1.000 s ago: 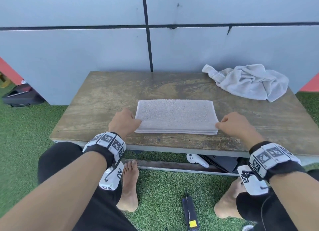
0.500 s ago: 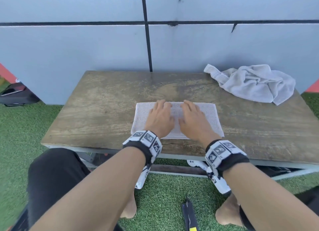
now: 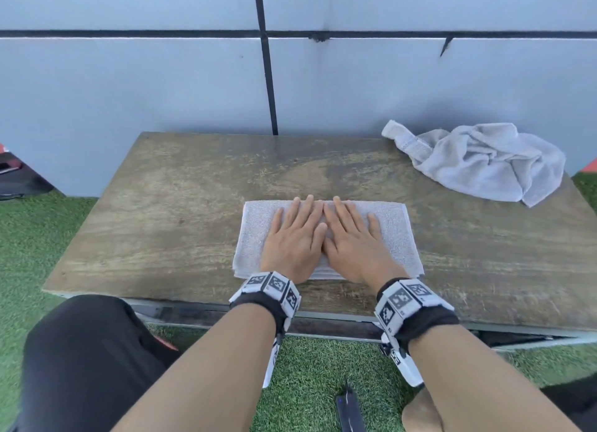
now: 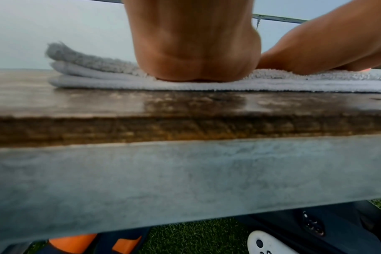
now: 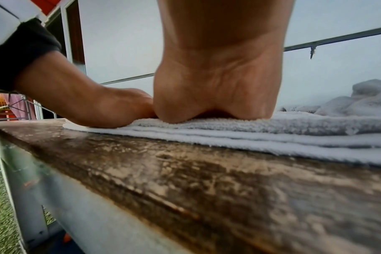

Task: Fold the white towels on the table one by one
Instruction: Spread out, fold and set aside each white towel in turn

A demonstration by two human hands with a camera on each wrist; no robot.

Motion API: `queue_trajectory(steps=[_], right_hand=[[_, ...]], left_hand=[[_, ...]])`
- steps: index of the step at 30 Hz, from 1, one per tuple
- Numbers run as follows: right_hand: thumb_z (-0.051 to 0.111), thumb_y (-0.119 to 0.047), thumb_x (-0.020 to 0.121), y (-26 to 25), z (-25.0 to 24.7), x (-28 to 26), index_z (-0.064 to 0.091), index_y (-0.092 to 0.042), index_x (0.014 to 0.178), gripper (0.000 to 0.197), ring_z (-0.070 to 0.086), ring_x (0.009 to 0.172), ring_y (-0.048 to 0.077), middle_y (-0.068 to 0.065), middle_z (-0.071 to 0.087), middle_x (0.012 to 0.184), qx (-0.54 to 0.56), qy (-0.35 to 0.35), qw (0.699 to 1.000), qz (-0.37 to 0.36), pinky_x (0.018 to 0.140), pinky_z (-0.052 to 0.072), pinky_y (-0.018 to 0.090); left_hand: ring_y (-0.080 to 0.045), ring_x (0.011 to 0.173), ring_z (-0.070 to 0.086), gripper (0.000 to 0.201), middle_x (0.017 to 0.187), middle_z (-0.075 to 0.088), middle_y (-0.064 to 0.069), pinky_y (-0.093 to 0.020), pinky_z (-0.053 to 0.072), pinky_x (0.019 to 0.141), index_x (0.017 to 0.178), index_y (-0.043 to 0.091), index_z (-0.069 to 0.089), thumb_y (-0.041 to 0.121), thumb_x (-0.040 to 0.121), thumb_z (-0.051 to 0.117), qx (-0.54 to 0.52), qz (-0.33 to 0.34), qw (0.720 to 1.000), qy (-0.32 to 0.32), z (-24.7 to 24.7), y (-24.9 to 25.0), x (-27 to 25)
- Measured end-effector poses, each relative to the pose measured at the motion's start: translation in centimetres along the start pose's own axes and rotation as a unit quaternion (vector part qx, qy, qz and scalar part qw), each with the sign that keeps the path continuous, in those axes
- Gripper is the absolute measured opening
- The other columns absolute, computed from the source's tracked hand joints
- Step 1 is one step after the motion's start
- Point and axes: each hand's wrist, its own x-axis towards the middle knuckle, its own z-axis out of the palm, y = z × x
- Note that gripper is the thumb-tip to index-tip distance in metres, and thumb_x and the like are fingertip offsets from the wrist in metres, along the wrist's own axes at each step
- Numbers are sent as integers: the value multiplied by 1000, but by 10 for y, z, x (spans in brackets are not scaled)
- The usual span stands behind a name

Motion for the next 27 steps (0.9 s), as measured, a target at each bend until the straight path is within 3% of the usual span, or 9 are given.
queue_trajectory(steps=[7,12,20,27], right_hand=[[6,-63,100,9,0,-4,-8,-33,159,68,-22,151,11,-10,-21,165,-9,21,1000,-1,123,-11,44],[10,-58,102,22,3,-11,-5,-32,159,65,-17,152,11,-8,-16,167,-3,71,997,18,124,-10,42],[7,-55,103,44,2,-22,-6,-30,160,63,-19,151,9,-10,-18,166,-4,84,995,47,123,-11,39],[9,-51,104,60,5,-31,-5,-28,159,62,-17,152,9,-11,-15,166,15,97,992,80,125,-4,45]], left_hand=[[-15,154,-9,55,168,-3,7,-42,-5,125,159,36,5,46,105,9,-3,-14,1000,12,1,-8,-1],[-14,154,-10,55,167,-4,8,-41,-6,125,158,38,3,49,105,10,-3,-40,999,17,-1,-20,-6],[-13,153,-13,57,167,-7,8,-39,-8,124,159,36,-1,49,104,8,2,-53,999,9,-6,-35,-15],[-13,153,-11,59,167,-7,5,-39,-8,125,159,34,-1,52,104,7,15,-62,998,17,-9,-40,-23]])
